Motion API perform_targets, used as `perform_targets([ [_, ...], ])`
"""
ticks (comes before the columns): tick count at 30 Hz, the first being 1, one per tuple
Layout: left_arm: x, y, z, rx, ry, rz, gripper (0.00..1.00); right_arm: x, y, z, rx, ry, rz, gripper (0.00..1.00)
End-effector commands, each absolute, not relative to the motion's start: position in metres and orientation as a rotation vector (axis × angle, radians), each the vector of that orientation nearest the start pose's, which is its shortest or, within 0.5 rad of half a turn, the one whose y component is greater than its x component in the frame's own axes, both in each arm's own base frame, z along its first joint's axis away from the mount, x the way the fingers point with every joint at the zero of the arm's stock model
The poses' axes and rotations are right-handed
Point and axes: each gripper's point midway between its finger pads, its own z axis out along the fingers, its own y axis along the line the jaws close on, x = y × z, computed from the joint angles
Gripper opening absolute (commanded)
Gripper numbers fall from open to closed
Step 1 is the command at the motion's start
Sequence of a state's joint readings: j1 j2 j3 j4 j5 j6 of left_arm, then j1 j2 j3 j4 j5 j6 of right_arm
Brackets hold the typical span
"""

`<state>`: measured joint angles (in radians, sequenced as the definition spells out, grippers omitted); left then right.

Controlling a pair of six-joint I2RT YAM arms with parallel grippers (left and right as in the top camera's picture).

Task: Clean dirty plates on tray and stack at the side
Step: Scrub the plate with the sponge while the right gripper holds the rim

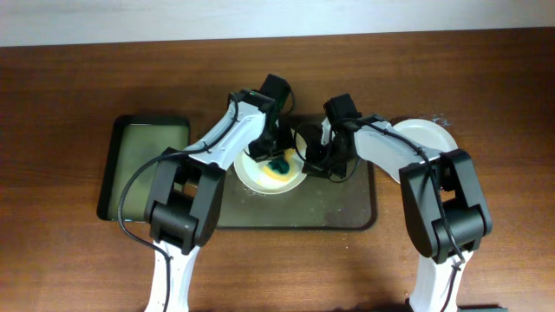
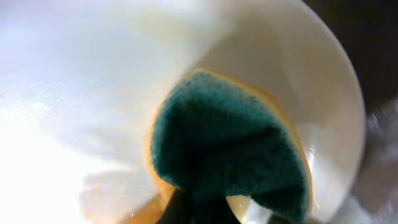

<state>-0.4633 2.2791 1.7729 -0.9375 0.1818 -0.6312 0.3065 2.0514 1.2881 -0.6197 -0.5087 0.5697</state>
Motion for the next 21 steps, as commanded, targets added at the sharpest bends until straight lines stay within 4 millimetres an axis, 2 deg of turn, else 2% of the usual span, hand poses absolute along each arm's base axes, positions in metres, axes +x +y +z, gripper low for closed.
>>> perform_targets([
  [1, 0.445, -0.127, -0.018, -0.558, 2.830, 0.334, 0.00, 0.331, 0.186, -0.035, 0.340, 3.178, 0.675, 0.04],
  [4, 0.449, -0.103, -0.012, -0.577, 2.782, 0.449, 0.00, 0.332, 0.186, -0.035, 0.340, 3.178, 0.675, 0.04],
  [6, 0.444, -0.094, -0.011, -0.572, 2.800, 0.490, 0.00, 0.331, 0.186, -0.035, 0.339, 3.178, 0.675, 0.04],
  [7, 0.438, -0.095, -0.013, -0.465, 2.867, 0.497, 0.00, 0.332, 0.186, -0.035, 0.340, 3.178, 0.675, 0.04],
  [9, 0.424, -0.113, -0.020, -0.157, 3.035, 0.378, 0.00, 0.332, 0.186, -0.035, 0.340, 3.178, 0.676, 0.04],
  [10, 0.412, -0.129, -0.024, 0.018, 3.128, 0.241, 0.00, 0.332, 0.186, -0.035, 0.340, 3.177, 0.676, 0.04],
  [11, 0.393, -0.152, -0.025, 0.211, 3.221, 0.024, 0.00, 0.332, 0.186, -0.035, 0.340, 3.177, 0.676, 0.04],
  [12, 0.380, -0.168, -0.023, 0.337, 3.264, -0.146, 0.00, 0.332, 0.186, -0.035, 0.340, 3.177, 0.676, 0.04],
  [14, 0.353, -0.203, -0.014, 0.621, 3.267, -0.505, 0.00, 0.332, 0.186, -0.035, 0.340, 3.177, 0.676, 0.04],
  [16, 0.334, -0.232, -0.004, 0.832, 3.200, -0.750, 0.00, 0.332, 0.186, -0.035, 0.339, 3.177, 0.676, 0.04],
  [18, 0.325, -0.250, 0.000, 0.897, 3.169, -0.828, 0.00, 0.332, 0.186, -0.035, 0.339, 3.177, 0.676, 0.04],
  [21, 0.314, -0.279, -0.001, 1.009, 3.110, -0.839, 0.00, 0.332, 0.186, -0.035, 0.340, 3.177, 0.676, 0.04],
])
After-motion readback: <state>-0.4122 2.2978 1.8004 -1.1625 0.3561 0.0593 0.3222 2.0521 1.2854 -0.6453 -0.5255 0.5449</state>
